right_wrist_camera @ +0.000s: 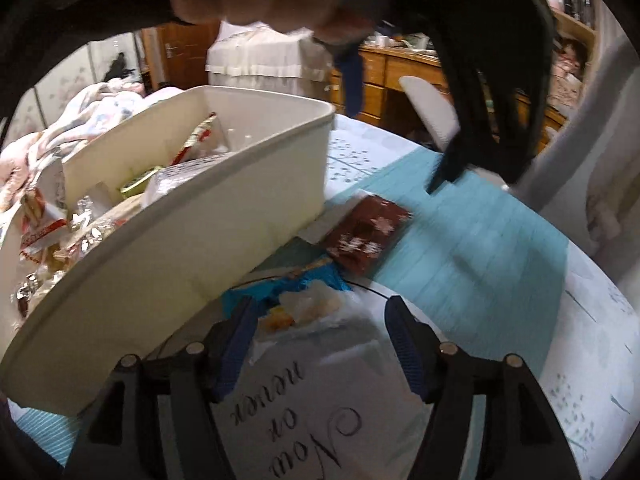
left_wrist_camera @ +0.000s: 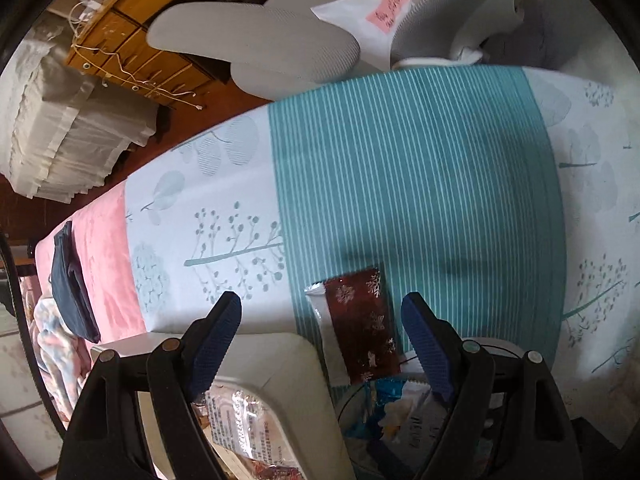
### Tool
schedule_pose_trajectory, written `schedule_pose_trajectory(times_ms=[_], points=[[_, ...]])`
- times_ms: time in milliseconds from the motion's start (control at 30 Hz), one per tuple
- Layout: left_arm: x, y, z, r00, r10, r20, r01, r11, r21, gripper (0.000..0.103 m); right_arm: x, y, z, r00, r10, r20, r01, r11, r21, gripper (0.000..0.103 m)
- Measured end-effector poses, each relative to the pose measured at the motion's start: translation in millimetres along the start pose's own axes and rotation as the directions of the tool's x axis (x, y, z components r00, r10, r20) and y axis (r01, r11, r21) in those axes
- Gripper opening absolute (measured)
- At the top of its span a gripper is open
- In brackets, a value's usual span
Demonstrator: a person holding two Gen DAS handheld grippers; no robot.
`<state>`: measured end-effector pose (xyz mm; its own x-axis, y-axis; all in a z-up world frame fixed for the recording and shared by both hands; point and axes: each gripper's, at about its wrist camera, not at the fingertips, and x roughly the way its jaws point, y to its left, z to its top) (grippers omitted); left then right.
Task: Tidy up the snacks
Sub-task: 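Close right tool on blue packet while left tool moves to dark red packet, then lift blue packet with right tool while left tool positions around dark red packet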
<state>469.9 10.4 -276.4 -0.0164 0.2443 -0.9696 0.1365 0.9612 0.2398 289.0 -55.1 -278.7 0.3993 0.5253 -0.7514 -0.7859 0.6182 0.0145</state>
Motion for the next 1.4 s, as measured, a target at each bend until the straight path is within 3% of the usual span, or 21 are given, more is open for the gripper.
schedule_pose_trajectory(times_ms=[267, 500, 800, 967, 1033, 1267, 1400], points=[[25, -6, 2, 0.997, 0.019, -0.074, -0.016, 0.999, 0.032, 0.081, 7, 14, -3, 0.999, 0.051, -0.007, -0.051, 0.995, -0.089, 0.067], [40, -5, 6, 0.991, 0.045, -0.128, -0.036, 0.997, 0.069, 0.081, 16, 12, -5, 0.998, 0.022, -0.053, -0.028, 0.993, -0.111, 0.065], [50, -13, 4, 0.987, 0.031, -0.157, -0.017, 0.996, 0.093, 0.079, 5, 6, -9, 0.999, 0.023, -0.048, -0.027, 0.994, -0.102, 0.038], [48, -13, 4, 0.988, 0.018, -0.156, -0.009, 0.998, 0.056, 0.067, -4, 2, -17, 0.997, 0.007, -0.077, -0.015, 0.995, -0.103, 0.036], [45, -13, 4, 0.989, 0.006, -0.151, -0.001, 0.999, 0.033, 0.055, -9, 0, -23, 0.996, 0.001, -0.091, -0.01, 0.995, -0.099, 0.036], [36, -18, 2, 0.99, -0.045, -0.131, 0.046, 0.999, 0.006, 0.034, -22, -8, -36, 0.992, -0.024, -0.127, 0.018, 0.998, -0.054, 0.036], [28, -17, 0, 0.987, -0.113, -0.116, 0.11, 0.993, -0.031, 0.012, -29, -13, -40, 0.988, -0.039, -0.149, 0.039, 0.999, -0.004, 0.036]])
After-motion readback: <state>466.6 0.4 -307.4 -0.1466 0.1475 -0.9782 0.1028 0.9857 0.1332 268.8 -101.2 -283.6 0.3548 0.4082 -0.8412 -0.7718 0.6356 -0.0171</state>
